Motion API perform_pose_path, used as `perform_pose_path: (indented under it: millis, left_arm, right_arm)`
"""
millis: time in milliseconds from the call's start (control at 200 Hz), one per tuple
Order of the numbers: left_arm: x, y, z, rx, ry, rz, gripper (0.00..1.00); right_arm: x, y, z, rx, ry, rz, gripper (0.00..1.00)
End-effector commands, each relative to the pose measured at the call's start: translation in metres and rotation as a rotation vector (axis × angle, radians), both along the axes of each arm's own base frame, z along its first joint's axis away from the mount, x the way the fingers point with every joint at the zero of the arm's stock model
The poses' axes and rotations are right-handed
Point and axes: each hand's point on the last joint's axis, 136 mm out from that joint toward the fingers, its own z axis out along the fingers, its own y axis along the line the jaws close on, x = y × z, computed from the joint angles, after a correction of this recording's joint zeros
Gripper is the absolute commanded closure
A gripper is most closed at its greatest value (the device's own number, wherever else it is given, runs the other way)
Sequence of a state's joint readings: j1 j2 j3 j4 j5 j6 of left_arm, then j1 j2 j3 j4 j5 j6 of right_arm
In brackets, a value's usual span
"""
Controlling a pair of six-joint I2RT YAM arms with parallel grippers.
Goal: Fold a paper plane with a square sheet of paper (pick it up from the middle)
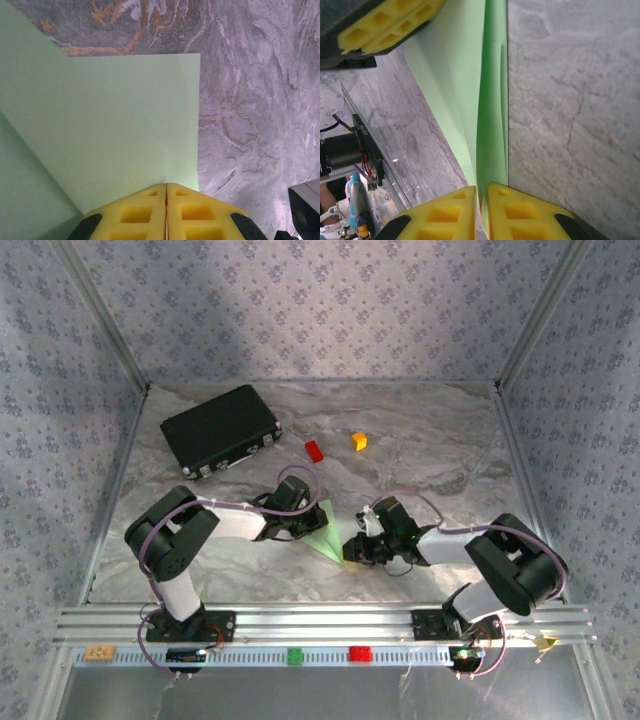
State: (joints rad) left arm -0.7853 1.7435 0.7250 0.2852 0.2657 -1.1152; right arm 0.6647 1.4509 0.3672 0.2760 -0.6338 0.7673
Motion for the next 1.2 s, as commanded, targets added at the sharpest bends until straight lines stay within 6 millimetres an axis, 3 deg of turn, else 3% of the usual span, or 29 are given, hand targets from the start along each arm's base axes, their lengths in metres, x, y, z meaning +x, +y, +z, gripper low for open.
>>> perform_pose_path:
  millis: [0, 255, 560, 755, 949, 1094, 1194]
  left_arm:
    - [-0.009, 0.012, -0.022, 0.059, 0.047, 0.004, 0.92]
    - [-0.008, 0.011, -0.021, 0.056, 0.045, 0.002, 0.92]
    - [-0.009, 0.013, -0.023, 0.061, 0.048, 0.005, 0.92]
    - [-0.009, 0.012, -0.024, 0.058, 0.052, 0.005, 0.92]
    - [-0.009, 0.012, -0.023, 0.054, 0.050, 0.004, 0.92]
    - [-0.009, 0.013, -0.023, 0.058, 0.051, 0.006, 0.93]
    - [-0.009, 0.013, -0.023, 0.058, 0.051, 0.006, 0.93]
  right_arm:
    - [-0.027, -0.021, -0.024, -0.104, 0.103, 0.001, 0.85]
    - [-0.032, -0.024, -0.028, -0.120, 0.111, 0.007, 0.95]
    - [-0.040, -0.029, -0.030, -0.147, 0.123, 0.002, 0.88]
    - [-0.047, -0.035, -0.038, -0.171, 0.140, -0.010, 0.96]
    - [-0.048, -0.036, -0.038, -0.179, 0.140, -0.011, 0.88]
    - [-0.049, -0.035, -0.035, -0.175, 0.132, -0.007, 0.88]
    - [-0.052, -0.037, -0.038, -0.181, 0.140, -0.007, 0.95]
